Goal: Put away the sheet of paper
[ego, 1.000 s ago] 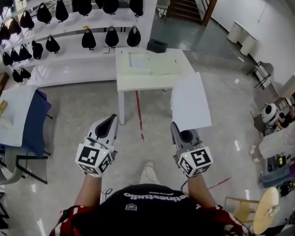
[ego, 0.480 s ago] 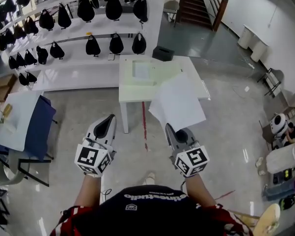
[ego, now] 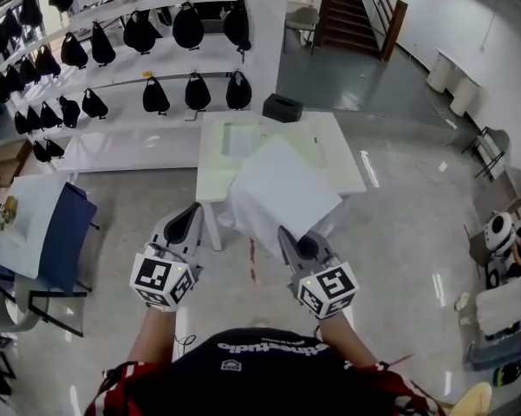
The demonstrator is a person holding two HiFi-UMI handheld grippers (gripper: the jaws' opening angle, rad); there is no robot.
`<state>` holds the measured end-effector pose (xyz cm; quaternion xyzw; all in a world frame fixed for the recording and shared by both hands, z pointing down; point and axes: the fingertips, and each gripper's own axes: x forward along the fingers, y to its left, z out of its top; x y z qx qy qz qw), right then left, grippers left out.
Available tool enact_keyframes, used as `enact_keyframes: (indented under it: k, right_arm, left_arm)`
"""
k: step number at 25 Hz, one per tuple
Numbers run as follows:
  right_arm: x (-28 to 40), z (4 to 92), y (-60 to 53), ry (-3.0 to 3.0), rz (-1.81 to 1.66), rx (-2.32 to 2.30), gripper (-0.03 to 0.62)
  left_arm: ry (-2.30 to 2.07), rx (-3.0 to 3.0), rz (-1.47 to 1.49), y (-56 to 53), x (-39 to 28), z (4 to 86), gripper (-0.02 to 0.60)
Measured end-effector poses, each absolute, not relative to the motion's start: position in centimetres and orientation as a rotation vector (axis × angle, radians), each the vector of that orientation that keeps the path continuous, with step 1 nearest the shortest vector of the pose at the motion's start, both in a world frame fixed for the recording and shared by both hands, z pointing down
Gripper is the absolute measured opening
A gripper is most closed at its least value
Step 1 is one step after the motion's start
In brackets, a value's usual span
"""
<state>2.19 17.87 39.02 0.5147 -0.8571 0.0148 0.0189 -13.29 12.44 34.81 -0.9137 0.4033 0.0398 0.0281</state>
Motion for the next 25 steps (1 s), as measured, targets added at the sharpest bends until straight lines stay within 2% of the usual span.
enact_keyframes:
  k: [11,25]
  right_arm:
    - [6.1,38.9,15.0,-2.739,0.053,1.558,0.003]
    - [8.7,40.9,8.4,-2.642,0.112,1.594,0.003]
  left_arm:
    - [1.254,-2.785,0.065,10.2,-8.0,34.1,0.005]
    - [1.386,-2.777,0.066,2.8,-10.0,36.9,0.005]
